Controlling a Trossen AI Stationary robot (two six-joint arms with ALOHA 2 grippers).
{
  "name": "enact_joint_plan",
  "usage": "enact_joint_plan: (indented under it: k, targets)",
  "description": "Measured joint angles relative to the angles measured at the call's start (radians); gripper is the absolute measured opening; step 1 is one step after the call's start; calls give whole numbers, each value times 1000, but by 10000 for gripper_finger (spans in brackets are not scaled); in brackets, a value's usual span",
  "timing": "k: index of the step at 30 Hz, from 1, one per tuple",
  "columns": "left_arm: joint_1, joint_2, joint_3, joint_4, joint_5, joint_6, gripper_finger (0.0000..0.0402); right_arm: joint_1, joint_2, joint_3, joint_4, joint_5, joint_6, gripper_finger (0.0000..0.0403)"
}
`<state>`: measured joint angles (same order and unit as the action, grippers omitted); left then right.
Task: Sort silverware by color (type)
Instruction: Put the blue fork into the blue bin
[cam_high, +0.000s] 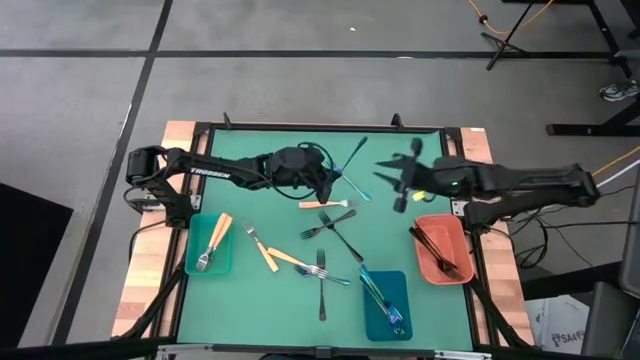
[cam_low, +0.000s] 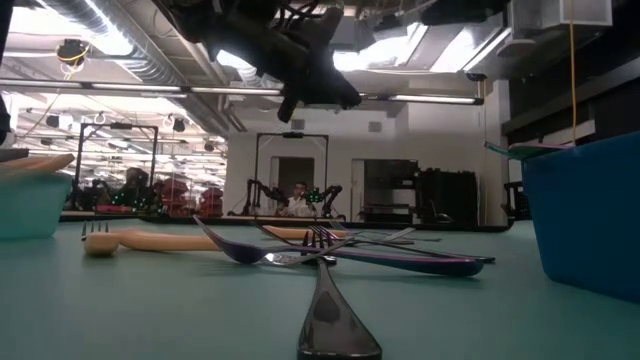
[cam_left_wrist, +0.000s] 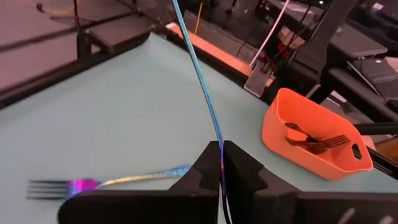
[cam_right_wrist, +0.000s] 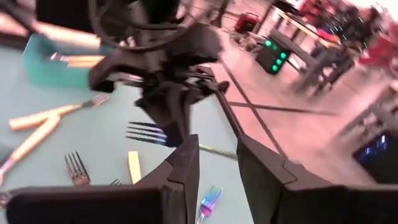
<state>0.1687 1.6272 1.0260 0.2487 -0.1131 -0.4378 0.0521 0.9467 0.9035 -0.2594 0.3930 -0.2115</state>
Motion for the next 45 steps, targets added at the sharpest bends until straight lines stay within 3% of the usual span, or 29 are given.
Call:
enact_joint_plan:
  k: [6, 12, 19, 30, 37, 45]
  targets:
    - [-33, 1, 0, 59, -35, 35, 1, 0, -122, 0, -101, 10, 254, 101]
    - [-78, 1, 0, 183, -37, 137, 1, 0, -159, 0, -156, -26, 413, 101]
    - [-142, 1, 0, 320, -35, 289, 1, 0, -114, 0, -119, -147, 407, 101]
    - [-235, 1, 0, 418, -31, 525, 2, 0, 3, 0, 154, -354, 259, 101]
    - [-268, 1, 0, 448, -57, 591, 2, 0, 36, 0, 242, -480, 201, 101]
    - [-269, 1, 0, 445, -58, 609, 2, 0, 58, 0, 327, -511, 203, 101]
